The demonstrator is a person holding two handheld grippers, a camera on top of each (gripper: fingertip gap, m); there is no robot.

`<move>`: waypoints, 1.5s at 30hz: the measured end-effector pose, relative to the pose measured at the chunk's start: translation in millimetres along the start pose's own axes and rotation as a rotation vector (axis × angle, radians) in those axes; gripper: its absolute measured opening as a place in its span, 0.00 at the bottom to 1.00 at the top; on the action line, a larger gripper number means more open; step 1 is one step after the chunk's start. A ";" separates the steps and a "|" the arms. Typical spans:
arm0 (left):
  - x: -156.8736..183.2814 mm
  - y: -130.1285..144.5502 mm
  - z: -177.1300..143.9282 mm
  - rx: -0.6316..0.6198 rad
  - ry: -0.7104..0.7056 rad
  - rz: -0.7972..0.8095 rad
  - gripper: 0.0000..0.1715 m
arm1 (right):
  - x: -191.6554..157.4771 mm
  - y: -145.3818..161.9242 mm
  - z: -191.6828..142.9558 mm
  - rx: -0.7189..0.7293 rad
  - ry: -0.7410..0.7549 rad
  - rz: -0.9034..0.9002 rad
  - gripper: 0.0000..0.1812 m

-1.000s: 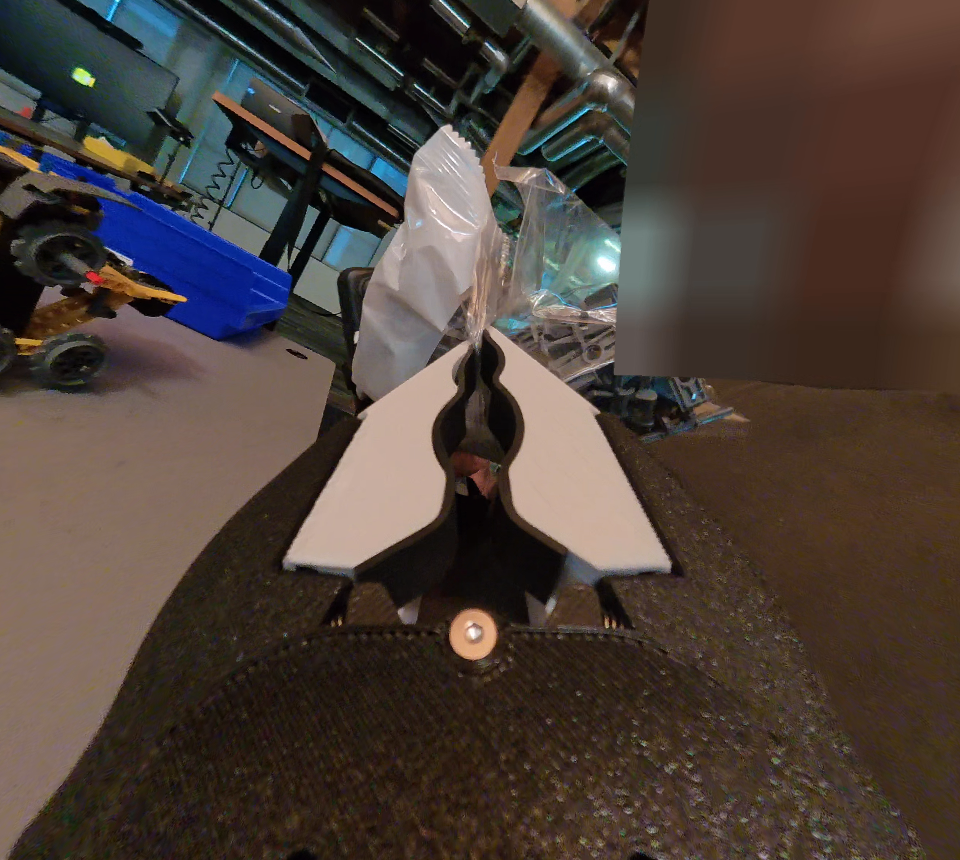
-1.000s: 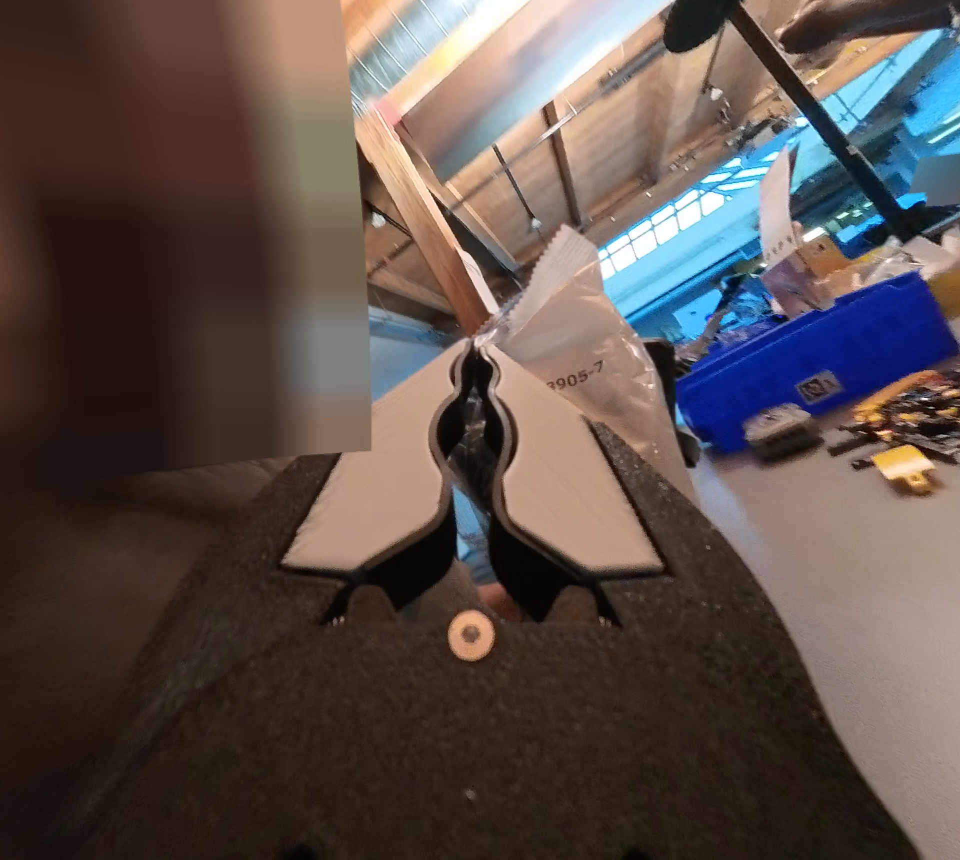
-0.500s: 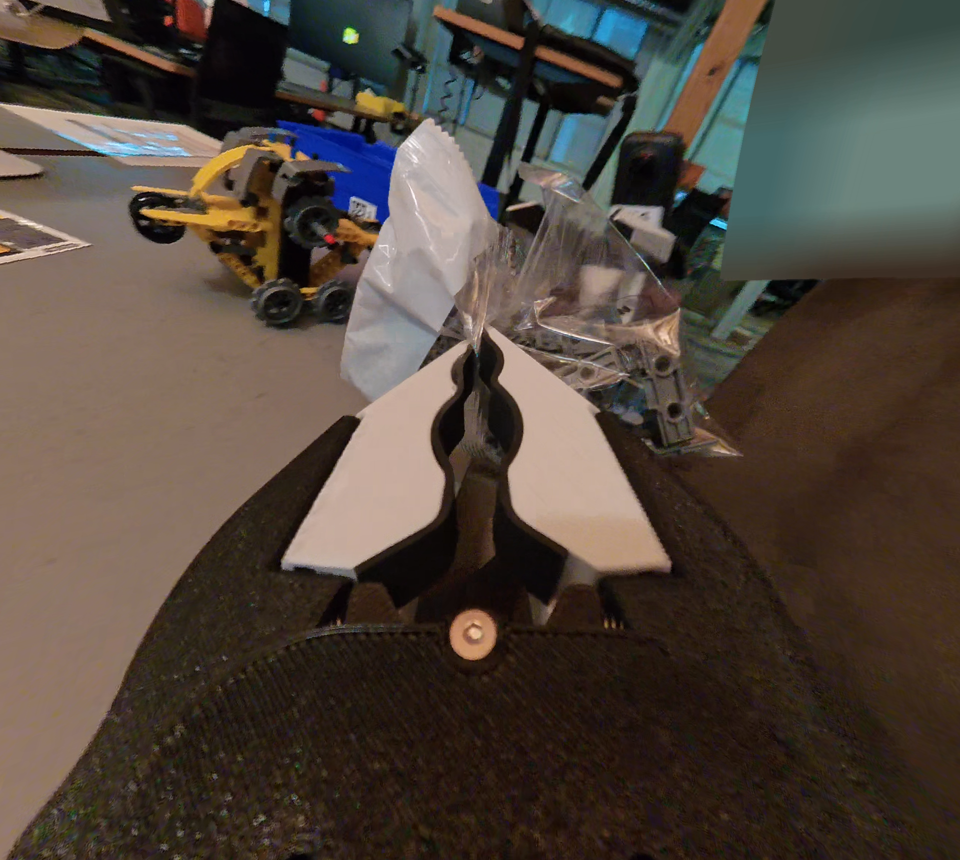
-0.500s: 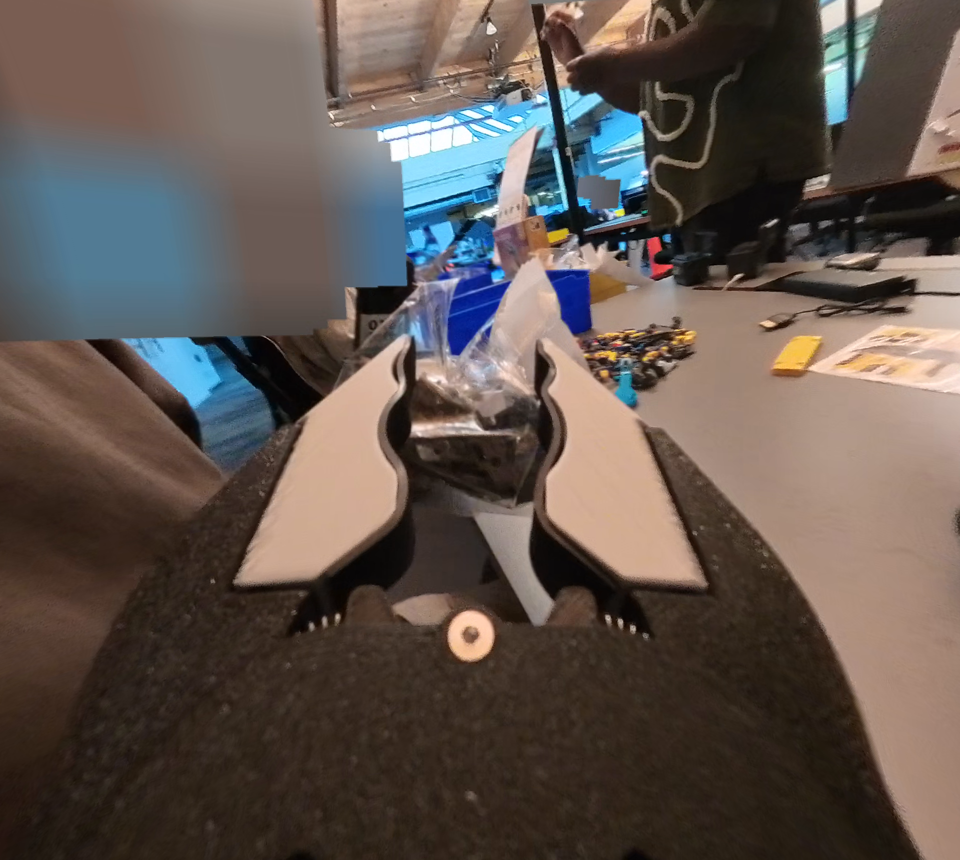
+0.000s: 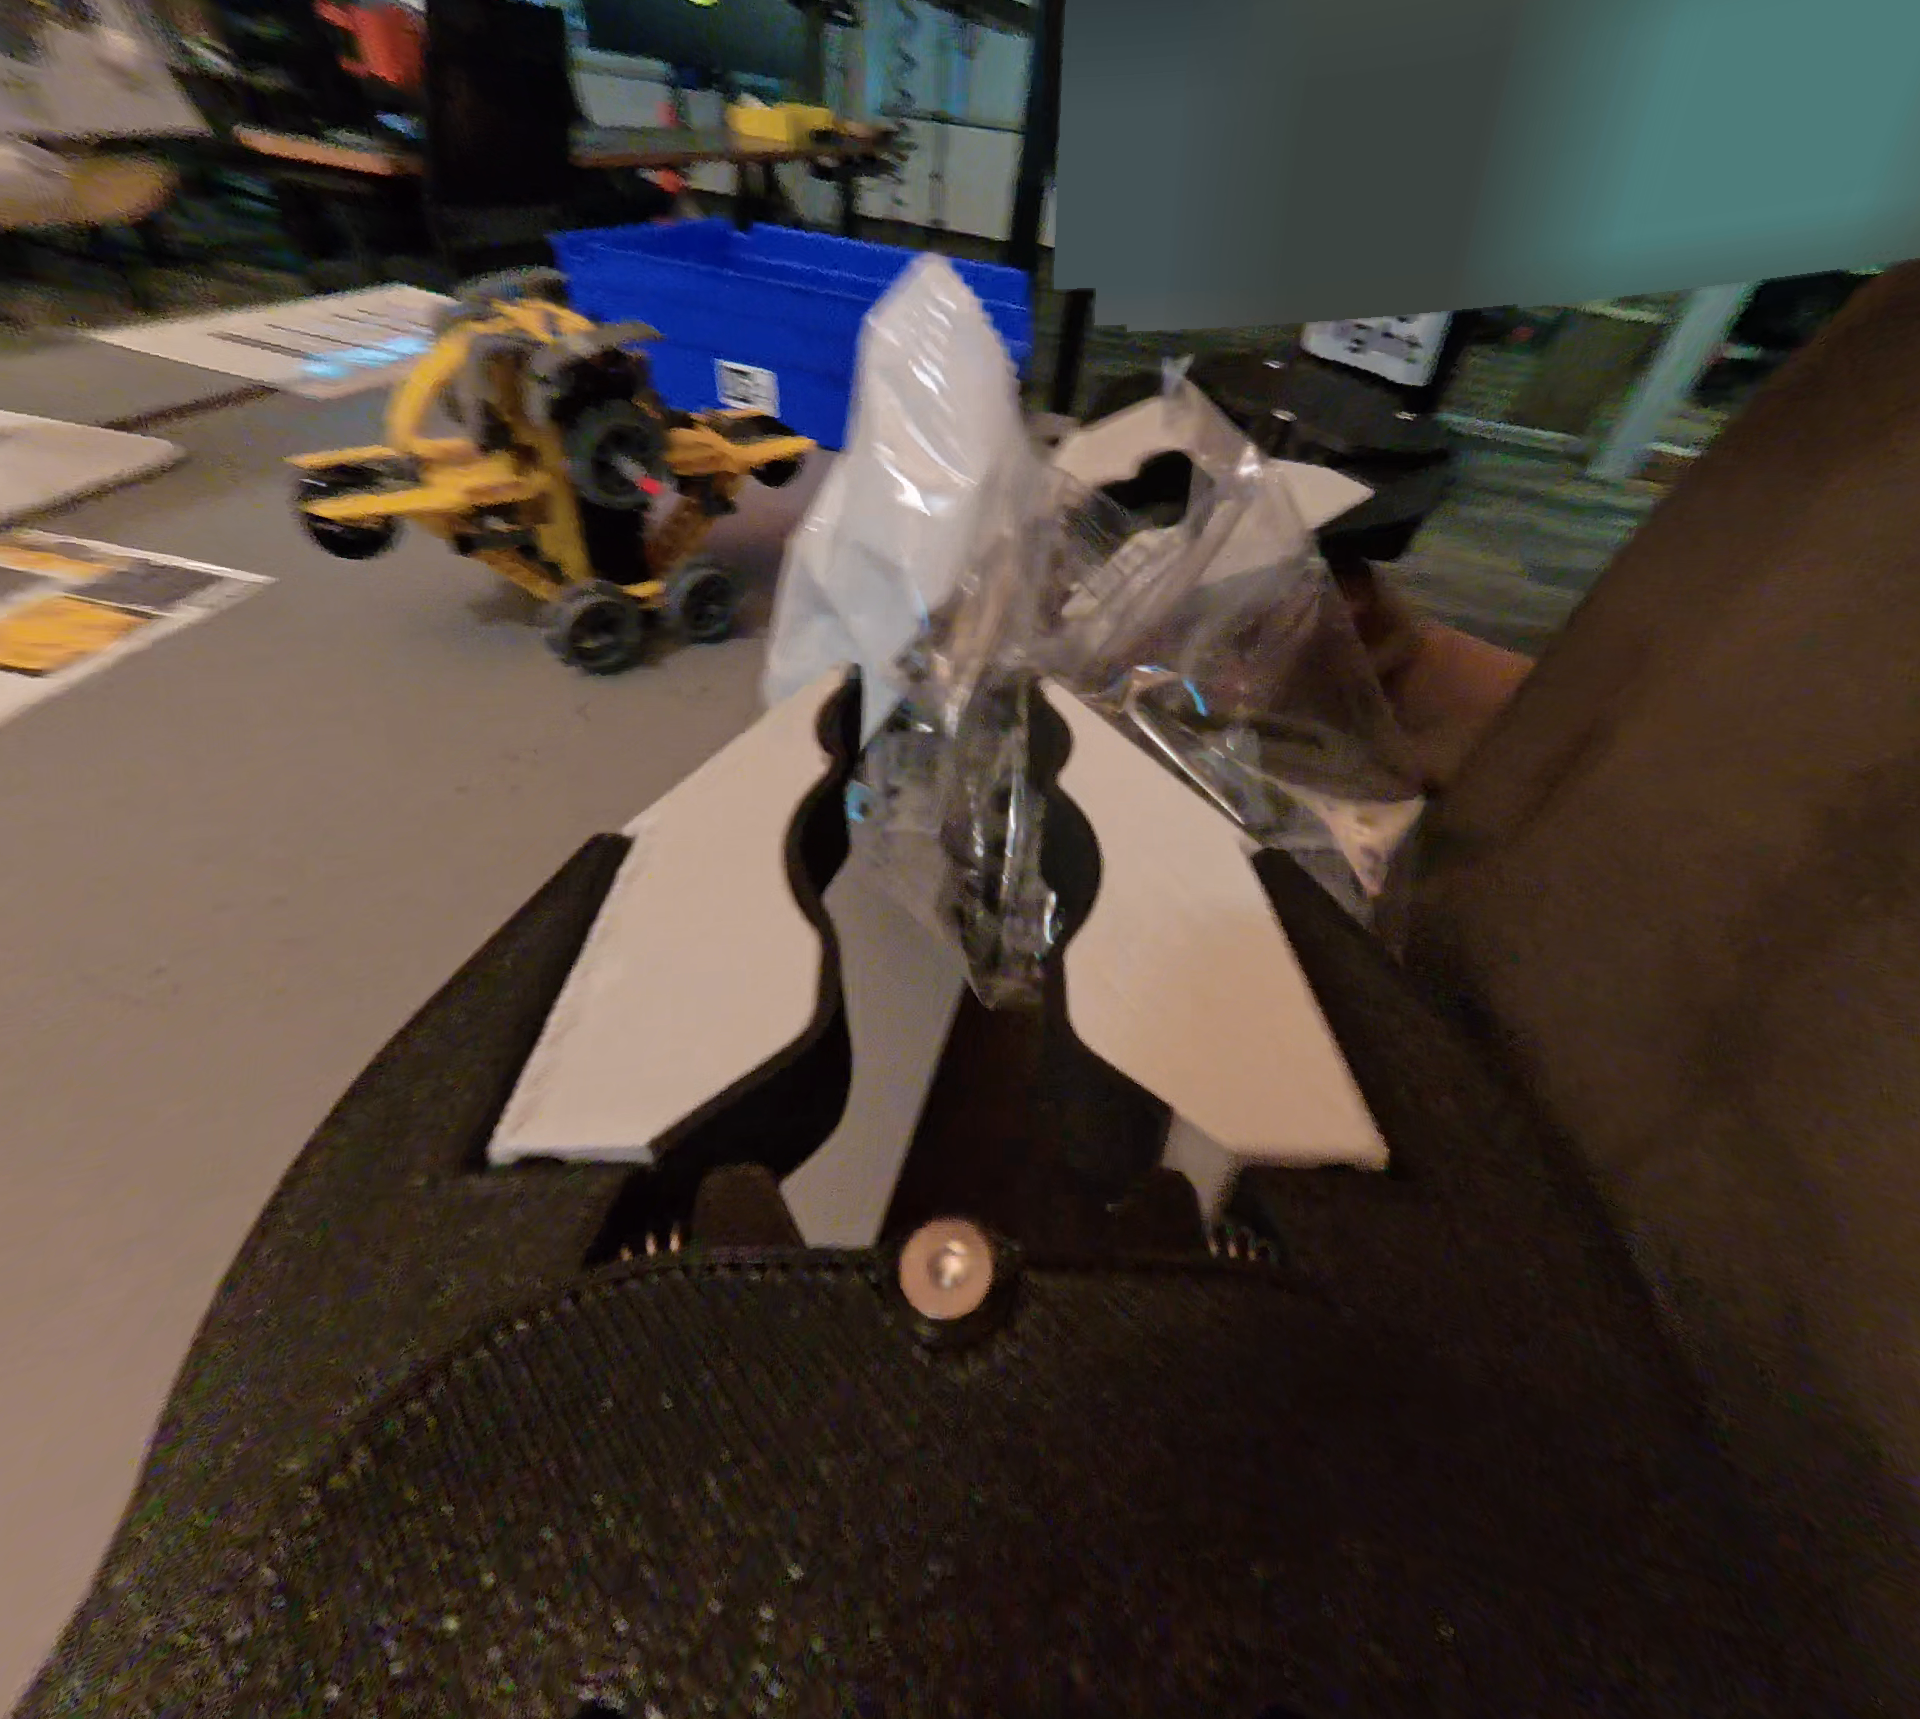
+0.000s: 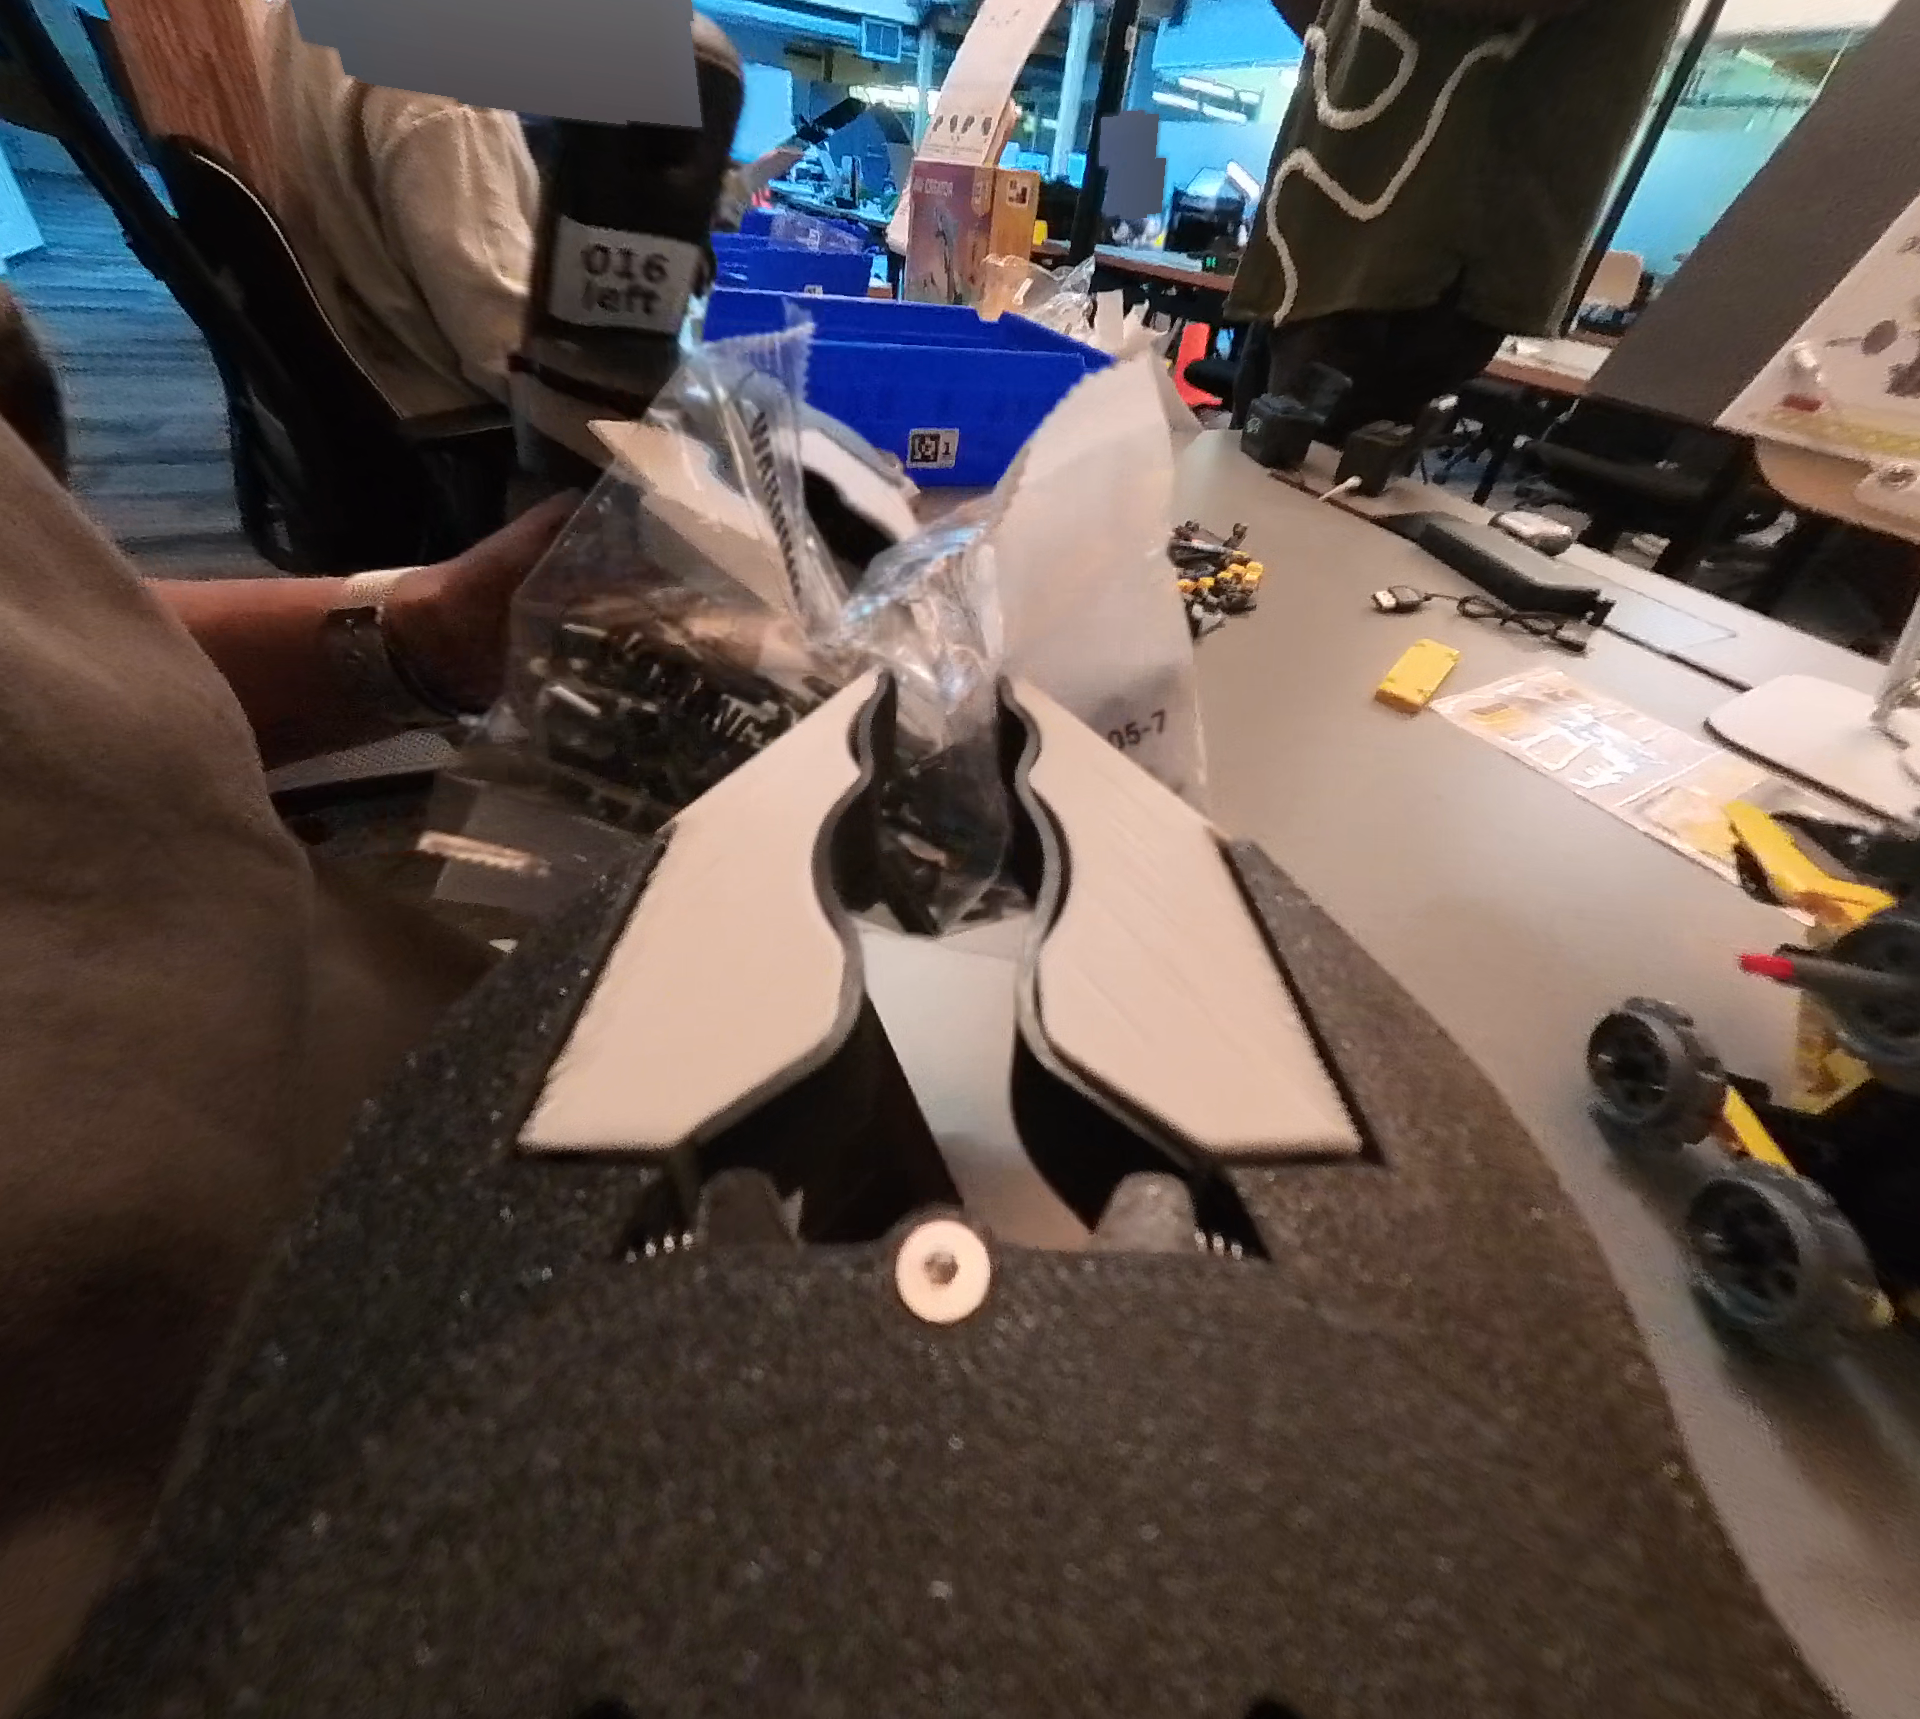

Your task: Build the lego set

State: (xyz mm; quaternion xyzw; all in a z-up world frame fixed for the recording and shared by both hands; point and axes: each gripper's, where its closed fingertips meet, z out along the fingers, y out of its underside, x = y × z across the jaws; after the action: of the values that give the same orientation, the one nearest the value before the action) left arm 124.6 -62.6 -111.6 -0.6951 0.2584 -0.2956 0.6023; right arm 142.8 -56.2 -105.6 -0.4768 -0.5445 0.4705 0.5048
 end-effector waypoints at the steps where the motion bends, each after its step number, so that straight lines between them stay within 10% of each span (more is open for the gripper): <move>1: -4.3 -1.9 -1.1 0.005 -0.042 0.037 0.19 | -0.1 1.9 0.7 -0.007 -0.005 0.015 0.06; 10: 7.7 2.9 2.1 -0.102 -0.115 0.301 0.09 | -2.7 8.7 6.0 -0.044 -0.031 0.084 0.03; 22: -7.7 -33.0 -25.3 0.098 -0.134 0.114 0.19 | 5.9 21.6 3.0 -0.123 0.015 0.053 0.04; 39: 26.8 34.7 14.1 -0.238 0.116 -0.009 0.01 | -36.7 58.6 13.7 -0.266 -0.138 0.065 0.11; 45: 21.9 31.8 7.0 -0.171 0.151 -0.118 0.00 | 3.6 -2.4 -26.8 0.047 -0.179 0.382 0.20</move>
State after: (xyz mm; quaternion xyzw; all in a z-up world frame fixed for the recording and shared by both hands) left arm 144.7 -77.9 -141.6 -0.7334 0.2860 -0.3590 0.5014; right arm 169.3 -52.1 -101.6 -0.5160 -0.4757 0.6106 0.3670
